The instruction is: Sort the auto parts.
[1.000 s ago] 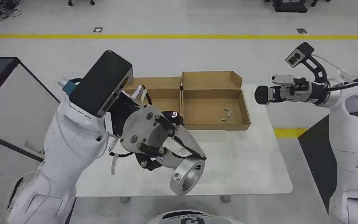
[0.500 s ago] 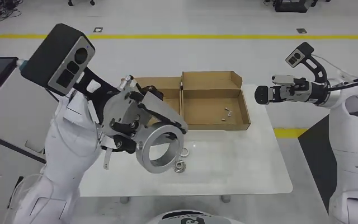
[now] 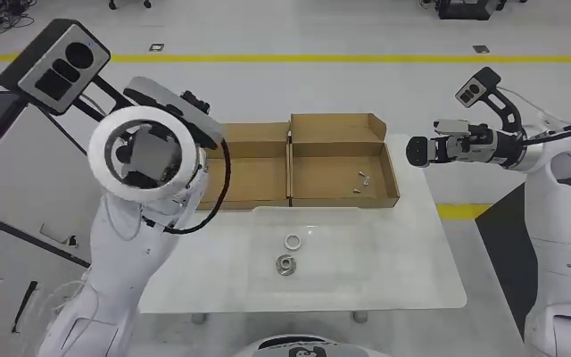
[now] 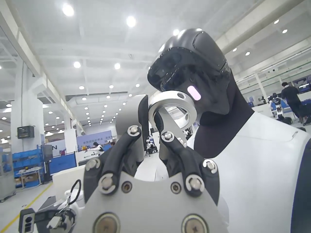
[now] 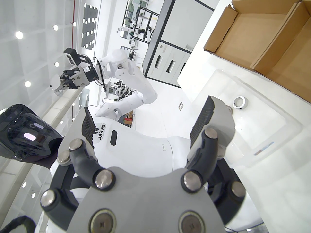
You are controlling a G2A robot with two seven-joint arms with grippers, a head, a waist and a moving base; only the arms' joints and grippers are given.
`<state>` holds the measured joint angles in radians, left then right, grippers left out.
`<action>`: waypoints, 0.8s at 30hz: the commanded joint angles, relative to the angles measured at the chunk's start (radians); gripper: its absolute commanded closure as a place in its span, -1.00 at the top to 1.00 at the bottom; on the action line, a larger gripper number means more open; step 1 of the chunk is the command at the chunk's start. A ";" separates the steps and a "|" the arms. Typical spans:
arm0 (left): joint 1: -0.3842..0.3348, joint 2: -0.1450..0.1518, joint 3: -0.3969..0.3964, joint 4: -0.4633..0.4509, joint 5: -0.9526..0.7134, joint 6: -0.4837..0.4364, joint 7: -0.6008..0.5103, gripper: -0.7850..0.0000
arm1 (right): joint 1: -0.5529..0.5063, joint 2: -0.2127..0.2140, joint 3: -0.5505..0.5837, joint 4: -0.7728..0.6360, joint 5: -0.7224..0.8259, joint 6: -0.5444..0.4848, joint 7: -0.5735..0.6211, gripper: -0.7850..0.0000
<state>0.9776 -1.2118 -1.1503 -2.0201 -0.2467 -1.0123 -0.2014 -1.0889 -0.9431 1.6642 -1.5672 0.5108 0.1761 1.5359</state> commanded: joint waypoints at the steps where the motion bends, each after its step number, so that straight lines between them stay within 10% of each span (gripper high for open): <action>1: 0.009 -0.009 0.001 0.002 -0.011 0.000 0.025 -1.00 | 0.000 0.000 0.000 0.000 0.000 0.000 0.000 1.00; 24: 0.066 -0.021 -0.085 0.074 0.204 0.025 -0.139 -1.00 | 0.000 0.000 0.000 0.000 0.000 0.000 0.000 1.00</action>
<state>1.0430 -1.2327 -1.2381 -1.9456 -0.0342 -0.9818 -0.3461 -1.0889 -0.9431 1.6642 -1.5672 0.5107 0.1761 1.5359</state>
